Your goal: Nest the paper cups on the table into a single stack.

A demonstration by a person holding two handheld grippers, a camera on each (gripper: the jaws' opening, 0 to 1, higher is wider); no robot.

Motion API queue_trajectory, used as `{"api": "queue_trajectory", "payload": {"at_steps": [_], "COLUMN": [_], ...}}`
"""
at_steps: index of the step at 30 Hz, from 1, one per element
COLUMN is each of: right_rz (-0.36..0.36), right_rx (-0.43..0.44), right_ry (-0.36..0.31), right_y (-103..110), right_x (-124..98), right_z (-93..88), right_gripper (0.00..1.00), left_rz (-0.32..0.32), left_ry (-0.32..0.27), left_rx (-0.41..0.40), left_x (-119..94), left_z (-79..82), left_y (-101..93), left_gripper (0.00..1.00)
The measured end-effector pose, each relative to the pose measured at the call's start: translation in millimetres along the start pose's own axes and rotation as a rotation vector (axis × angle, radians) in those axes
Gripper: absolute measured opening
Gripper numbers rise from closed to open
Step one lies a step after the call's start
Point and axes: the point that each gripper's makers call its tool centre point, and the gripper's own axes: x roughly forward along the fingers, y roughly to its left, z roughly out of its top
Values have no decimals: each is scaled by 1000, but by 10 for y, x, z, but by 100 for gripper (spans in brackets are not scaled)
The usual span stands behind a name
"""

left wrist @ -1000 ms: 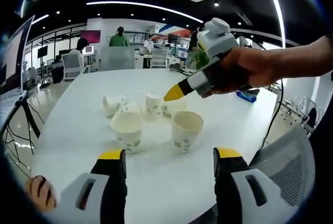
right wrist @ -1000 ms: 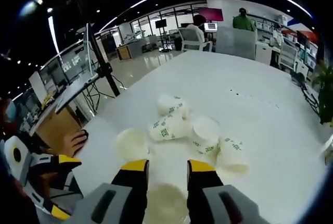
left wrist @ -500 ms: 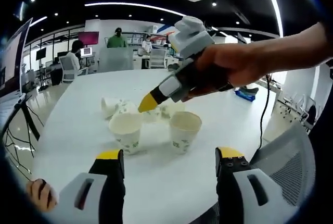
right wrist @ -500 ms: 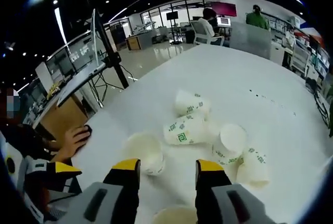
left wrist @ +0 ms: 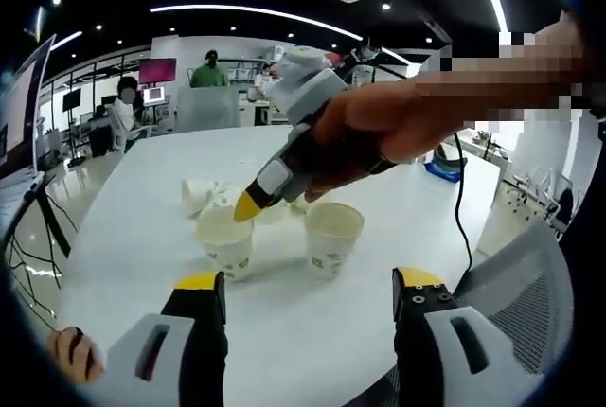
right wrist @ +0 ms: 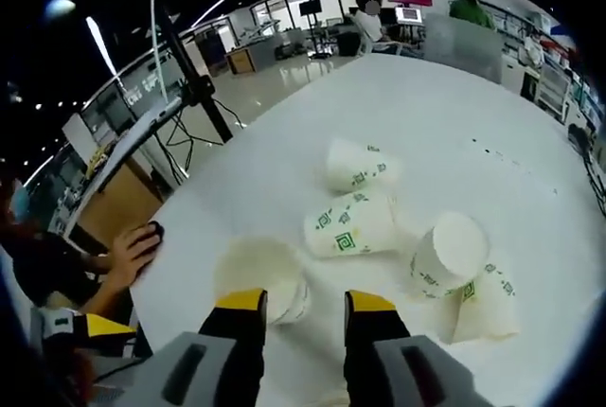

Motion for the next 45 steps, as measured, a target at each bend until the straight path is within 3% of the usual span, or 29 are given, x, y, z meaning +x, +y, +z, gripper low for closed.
{"api": "queue_trajectory", "payload": {"at_steps": [4, 14, 26, 38, 40, 45], "right_rz": [0, -28, -18, -22, -24, -38], "right_rx": [13, 27, 38, 71, 74, 88], "right_ry": [21, 50, 22, -74, -88, -109], "right_y": [18, -38, -27, -84, -69, -163], "right_x": [158, 131, 101, -207, -370, -381], "right_z": [-21, -71, -12, 204, 221, 258], "right_gripper": [23, 0, 0, 0, 0, 0], "left_rz": [-1, -6, -5, -8, -10, -9], "left_ry": [2, 5, 9, 14, 13, 14], "left_rx": [-2, -4, -4, 8, 7, 10], "left_x": [-1, 13, 14, 26, 26, 32], "left_z": [-1, -22, -32, -44, -41, -50], "left_y": [-1, 14, 14, -3, -8, 1], "left_gripper": [70, 69, 69, 69, 69, 69]}}
